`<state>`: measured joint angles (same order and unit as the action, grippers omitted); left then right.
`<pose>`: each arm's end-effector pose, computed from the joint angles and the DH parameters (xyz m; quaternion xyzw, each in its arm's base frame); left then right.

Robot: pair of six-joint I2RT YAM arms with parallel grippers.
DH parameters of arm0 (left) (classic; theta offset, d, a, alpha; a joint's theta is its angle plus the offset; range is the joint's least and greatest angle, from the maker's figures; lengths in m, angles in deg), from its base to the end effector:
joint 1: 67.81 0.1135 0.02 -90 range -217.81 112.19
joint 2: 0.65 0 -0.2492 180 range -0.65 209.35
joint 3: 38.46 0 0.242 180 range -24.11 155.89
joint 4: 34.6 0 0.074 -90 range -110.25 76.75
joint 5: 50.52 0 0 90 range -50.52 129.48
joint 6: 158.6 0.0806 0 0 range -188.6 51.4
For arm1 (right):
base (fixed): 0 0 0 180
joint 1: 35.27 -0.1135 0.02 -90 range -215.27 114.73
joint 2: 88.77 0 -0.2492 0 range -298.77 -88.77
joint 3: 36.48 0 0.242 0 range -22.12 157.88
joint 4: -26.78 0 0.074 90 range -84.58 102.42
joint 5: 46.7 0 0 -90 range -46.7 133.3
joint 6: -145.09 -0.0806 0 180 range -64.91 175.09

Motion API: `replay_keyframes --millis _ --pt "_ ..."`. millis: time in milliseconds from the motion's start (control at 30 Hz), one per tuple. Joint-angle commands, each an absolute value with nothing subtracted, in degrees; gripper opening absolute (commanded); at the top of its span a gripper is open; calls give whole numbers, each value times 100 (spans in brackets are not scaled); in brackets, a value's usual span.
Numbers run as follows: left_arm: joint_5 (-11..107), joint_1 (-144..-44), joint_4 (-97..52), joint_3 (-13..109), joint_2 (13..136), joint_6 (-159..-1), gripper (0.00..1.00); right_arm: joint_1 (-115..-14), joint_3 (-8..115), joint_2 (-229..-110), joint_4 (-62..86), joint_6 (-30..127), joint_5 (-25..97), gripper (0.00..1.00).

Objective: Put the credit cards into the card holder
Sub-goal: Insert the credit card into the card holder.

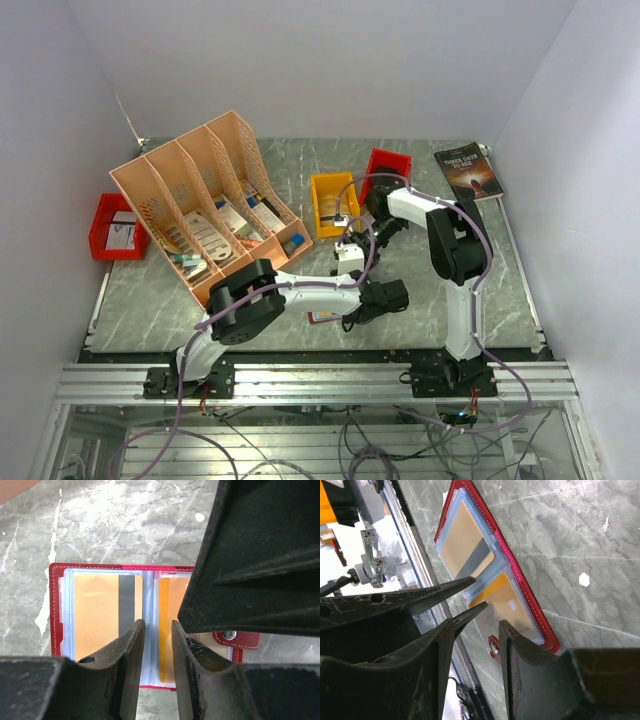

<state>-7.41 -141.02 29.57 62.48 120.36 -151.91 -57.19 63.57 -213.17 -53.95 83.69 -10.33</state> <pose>0.1686 -0.3551 0.1156 -0.1006 0.9110 0.0357 0.3984 0.3001 0.1907 0.1017 0.3240 -0.8254 -0.4533 0.0909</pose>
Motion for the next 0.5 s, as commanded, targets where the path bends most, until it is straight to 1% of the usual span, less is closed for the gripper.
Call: replay_keyframes --millis 0,133,233,333,467 --pt "-897 -14067 2537 6082 11547 -14791 39 -5694 6295 -21088 -5450 8542 -1053 41" --pt "-808 -14067 2215 5976 11195 -14236 39 -5681 6268 -20952 -5375 8587 -1075 41" --pt "-599 -14067 1660 5505 10730 -13586 39 -5653 6153 -20752 -5077 8490 -966 41" --pt "-178 -14084 611 4637 10047 -12769 40 -5595 6065 -20506 -4879 8502 -961 41" --pt "645 -14078 -1449 2886 8709 -11701 41 -5489 5884 -20075 -4622 8601 -1021 39"
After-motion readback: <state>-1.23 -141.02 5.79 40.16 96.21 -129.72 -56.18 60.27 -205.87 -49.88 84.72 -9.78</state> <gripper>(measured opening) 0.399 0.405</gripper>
